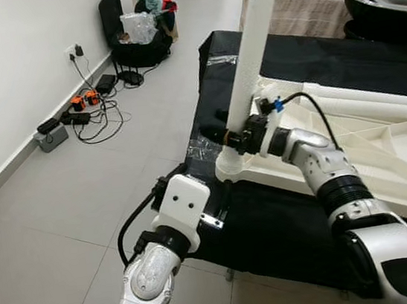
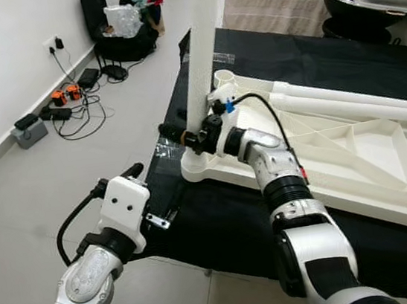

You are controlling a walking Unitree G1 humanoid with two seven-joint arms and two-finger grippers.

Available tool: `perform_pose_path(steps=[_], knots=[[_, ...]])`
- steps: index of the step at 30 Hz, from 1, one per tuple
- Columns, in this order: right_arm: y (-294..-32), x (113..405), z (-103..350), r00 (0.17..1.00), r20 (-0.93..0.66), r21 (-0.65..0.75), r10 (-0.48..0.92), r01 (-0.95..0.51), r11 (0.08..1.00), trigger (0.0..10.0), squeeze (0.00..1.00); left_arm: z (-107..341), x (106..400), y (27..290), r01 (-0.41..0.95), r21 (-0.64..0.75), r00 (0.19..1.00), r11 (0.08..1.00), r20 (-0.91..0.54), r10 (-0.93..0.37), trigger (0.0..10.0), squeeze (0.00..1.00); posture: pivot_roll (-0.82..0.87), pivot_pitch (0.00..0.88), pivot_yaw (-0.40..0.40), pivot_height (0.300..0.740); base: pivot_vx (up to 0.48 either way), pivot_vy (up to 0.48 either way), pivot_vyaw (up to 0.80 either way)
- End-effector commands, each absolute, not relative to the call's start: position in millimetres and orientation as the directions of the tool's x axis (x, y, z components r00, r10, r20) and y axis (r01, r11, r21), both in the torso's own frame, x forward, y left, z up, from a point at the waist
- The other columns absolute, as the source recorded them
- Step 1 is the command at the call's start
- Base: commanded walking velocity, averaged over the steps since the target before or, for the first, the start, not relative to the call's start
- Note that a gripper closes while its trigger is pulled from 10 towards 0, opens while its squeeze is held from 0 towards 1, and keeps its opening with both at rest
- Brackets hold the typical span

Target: Building children table

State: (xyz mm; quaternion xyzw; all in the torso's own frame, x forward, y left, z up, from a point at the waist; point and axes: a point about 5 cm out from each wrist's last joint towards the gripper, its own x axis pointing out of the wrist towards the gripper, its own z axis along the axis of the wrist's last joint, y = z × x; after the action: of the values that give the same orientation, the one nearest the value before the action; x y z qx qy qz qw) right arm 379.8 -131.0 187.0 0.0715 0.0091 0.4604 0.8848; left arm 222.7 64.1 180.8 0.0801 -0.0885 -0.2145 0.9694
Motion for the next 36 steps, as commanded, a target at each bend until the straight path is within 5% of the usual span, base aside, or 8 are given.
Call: perform_pose_path(steps=[1,8,14,16,18,31,32,36], knots=[[-122,379,182,0.54,0.037,0.156,0.841,-0.834,0.529,0.0,0.0,180,222,64,0.404,0.195,0.893,0.894,0.129,-0.431,10.0,0.0,0.09,0.063,-0.116,0.74,0.0,0.0,0.0],[-126,378,182,0.544,0.066,0.168,0.837,-0.833,0.528,0.0,0.0,179,222,64,0.403,0.198,0.893,0.894,0.13,-0.431,10.0,0.0,0.09,0.057,-0.117,0.74,0.0,0.0,0.0],[-131,390,177,0.762,0.021,0.172,0.647,-0.64,0.749,0.0,0.0,179,222,64,0.403,0.198,0.893,0.894,0.131,-0.431,10.0,0.0,0.08,0.054,-0.116,0.74,0.0,0.0,0.0],[-157,402,174,0.989,-0.04,0.082,0.145,-0.141,0.987,0.0,0.0,179,222,64,0.401,0.199,0.893,0.894,0.131,-0.43,10.0,0.0,0.08,0.055,-0.114,0.74,0.0,0.0,0.0],[-176,400,177,0.989,-0.016,-0.005,-0.148,0.148,0.989,0.0,0.0,179,222,64,0.4,0.198,0.894,0.895,0.131,-0.429,10.0,0.0,0.08,0.057,-0.112,0.74,0.0,0.0,0.0],[-166,384,177,0.879,-0.026,0.015,-0.477,0.477,0.879,0.4,0.0,177,223,63,0.401,0.193,0.896,0.896,0.123,-0.427,10.0,0.0,0.08,0.067,-0.118,0.74,0.0,0.0,0.0],[-161,385,177,0.88,-0.024,0.018,-0.474,0.474,0.88,10.0,0.0,177,223,63,0.4,0.193,0.896,0.896,0.124,-0.427,10.0,0.0,0.08,0.067,-0.118,0.74,0.0,0.0,0.0],[-155,386,182,0.893,0.018,0.017,-0.449,0.449,0.893,10.0,0.0,177,223,63,0.399,0.193,0.896,0.896,0.124,-0.426,10.0,0.0,0.07,0.068,-0.12,0.74,0.0,0.0,0.0]])
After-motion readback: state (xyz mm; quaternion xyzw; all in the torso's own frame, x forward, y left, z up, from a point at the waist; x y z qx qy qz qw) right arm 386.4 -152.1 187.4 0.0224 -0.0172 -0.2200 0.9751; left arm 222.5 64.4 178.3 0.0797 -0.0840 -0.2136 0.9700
